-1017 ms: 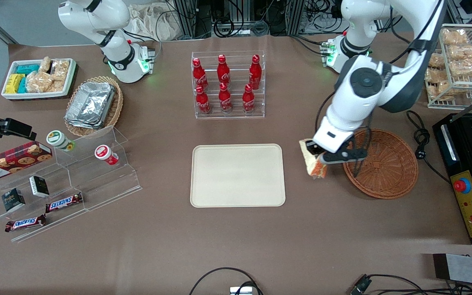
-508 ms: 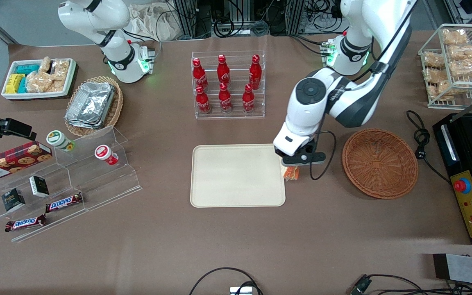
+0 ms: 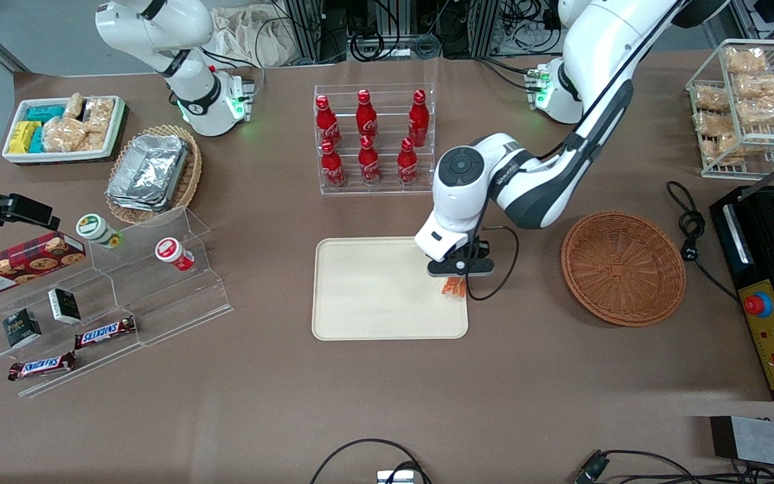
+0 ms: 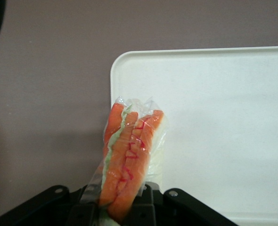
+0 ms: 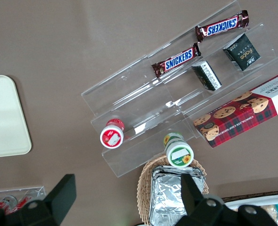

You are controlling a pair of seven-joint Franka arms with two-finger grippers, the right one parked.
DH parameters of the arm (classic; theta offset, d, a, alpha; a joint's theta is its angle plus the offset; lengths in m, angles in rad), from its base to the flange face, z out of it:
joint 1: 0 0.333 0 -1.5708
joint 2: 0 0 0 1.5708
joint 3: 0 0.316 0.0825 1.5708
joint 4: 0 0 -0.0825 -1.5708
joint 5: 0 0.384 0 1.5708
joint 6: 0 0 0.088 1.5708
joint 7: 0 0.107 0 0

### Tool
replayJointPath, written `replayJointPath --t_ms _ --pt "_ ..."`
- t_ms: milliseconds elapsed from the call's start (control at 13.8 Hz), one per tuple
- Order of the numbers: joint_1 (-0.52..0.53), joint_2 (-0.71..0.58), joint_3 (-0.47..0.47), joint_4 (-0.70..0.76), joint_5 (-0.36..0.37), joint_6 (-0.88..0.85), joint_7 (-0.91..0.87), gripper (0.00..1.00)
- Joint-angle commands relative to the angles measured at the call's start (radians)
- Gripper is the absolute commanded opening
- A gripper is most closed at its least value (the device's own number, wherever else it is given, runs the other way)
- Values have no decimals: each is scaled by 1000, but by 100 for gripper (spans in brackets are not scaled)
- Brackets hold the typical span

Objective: Place sandwich from basket to tray
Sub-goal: 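Carry the held sandwich with the left gripper over the cream tray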

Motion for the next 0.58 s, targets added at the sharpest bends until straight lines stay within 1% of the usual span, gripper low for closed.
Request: replayJointPath --t_ms 0,145,363,508 --pt "-45 67 4 91 27 -22 -31 14" --pt "-59 111 6 125 33 -20 -45 14" --pt "-71 145 9 136 36 -17 -37 14" --pt "-71 165 9 134 85 -17 -46 14"
